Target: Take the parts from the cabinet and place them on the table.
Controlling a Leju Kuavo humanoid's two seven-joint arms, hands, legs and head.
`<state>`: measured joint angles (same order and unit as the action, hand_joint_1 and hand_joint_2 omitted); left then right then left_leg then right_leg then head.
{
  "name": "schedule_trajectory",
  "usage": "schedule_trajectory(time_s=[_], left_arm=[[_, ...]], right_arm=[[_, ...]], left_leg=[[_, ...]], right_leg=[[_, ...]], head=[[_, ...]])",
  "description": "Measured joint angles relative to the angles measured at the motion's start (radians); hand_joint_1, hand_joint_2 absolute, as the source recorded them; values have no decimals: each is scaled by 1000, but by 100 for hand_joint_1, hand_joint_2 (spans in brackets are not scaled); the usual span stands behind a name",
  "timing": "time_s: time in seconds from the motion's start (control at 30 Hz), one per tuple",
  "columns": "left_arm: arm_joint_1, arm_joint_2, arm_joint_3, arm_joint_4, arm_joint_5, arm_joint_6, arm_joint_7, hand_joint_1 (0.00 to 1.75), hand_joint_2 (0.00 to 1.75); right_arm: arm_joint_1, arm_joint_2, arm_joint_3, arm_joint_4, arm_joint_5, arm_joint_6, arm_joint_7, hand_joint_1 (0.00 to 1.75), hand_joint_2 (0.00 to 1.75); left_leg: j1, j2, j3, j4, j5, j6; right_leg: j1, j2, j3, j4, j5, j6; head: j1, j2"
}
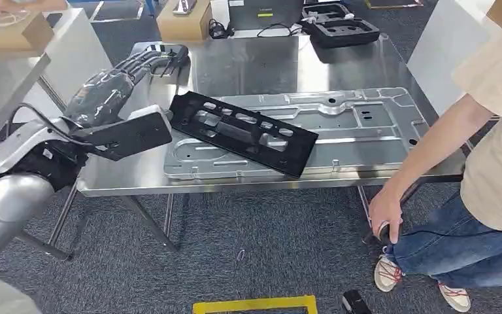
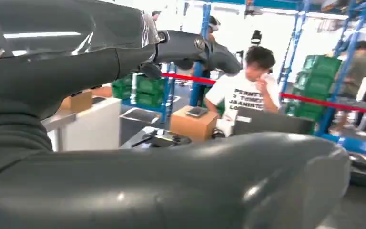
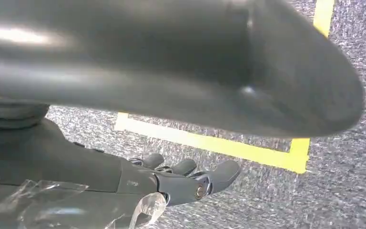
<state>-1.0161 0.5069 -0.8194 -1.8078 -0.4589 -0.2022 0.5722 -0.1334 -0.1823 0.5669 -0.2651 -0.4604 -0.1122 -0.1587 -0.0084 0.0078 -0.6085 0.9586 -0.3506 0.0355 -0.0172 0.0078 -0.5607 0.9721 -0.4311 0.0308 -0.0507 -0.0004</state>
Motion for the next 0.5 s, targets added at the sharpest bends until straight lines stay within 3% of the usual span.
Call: schedule_trajectory(time_s=[0.03,0.07,0.13,0.2,0.23,0.27,0.33,0.37,0.4,0.5], left_arm=[[1,6,1,0,3,3,3,0,0],[0,12,2,0,9,5,5,0,0],[2,21,3,0,11,8,9,0,0],[13,28,2,0,12,12,12,0,0],[17,31,1,0,12,13,12,0,0],[18,32,1,0,12,15,12,0,0],[15,32,2,0,12,19,12,0,0],[13,32,3,0,12,22,12,0,0],[13,31,3,0,12,24,12,0,0],[9,31,0,0,12,29,8,0,0]], right_arm=[[1,2,-2,0,-2,0,0,0,0],[2,1,-3,0,-3,0,-1,0,0],[5,0,-4,0,-3,0,-3,0,0],[10,0,-6,0,-6,0,-4,0,0],[12,0,-9,1,-8,0,-4,0,0],[15,0,-11,2,-12,0,-3,0,0],[20,0,-11,3,-14,3,-2,0,0],[21,2,-11,3,-14,5,-2,0,0],[25,2,-12,4,-18,8,-3,0,0],[33,2,-16,7,-32,11,-2,0,0]], left_leg=[[4,-1,-8,12,-16,-5],[5,-1,-23,50,-57,-13],[11,-2,-80,211,-157,-25],[11,-2,-120,341,-213,-28],[11,-2,-110,338,-209,-26],[11,-2,-67,278,-183,-23],[7,-2,66,68,-116,-9],[2,-2,108,-14,-118,1],[-5,0,103,-7,-106,1],[-11,-2,94,-9,-94,16]], right_leg=[[-4,-3,-5,-1,8,-8],[-4,-3,-12,-1,14,-16],[-4,-3,-29,-1,26,-20],[-3,-4,-47,0,39,-19],[-2,-4,-56,0,45,-18],[-2,-4,-64,0,53,-17],[-1,-4,-73,0,63,-13],[-3,-5,-75,0,69,-9],[-1,-4,-78,-5,76,-1],[-5,-6,-77,-14,93,18]], head=[[0,0],[-2,0],[-4,0],[-4,0],[-4,0],[-4,0],[-4,0],[-4,0],[-3,0],[-6,0]])
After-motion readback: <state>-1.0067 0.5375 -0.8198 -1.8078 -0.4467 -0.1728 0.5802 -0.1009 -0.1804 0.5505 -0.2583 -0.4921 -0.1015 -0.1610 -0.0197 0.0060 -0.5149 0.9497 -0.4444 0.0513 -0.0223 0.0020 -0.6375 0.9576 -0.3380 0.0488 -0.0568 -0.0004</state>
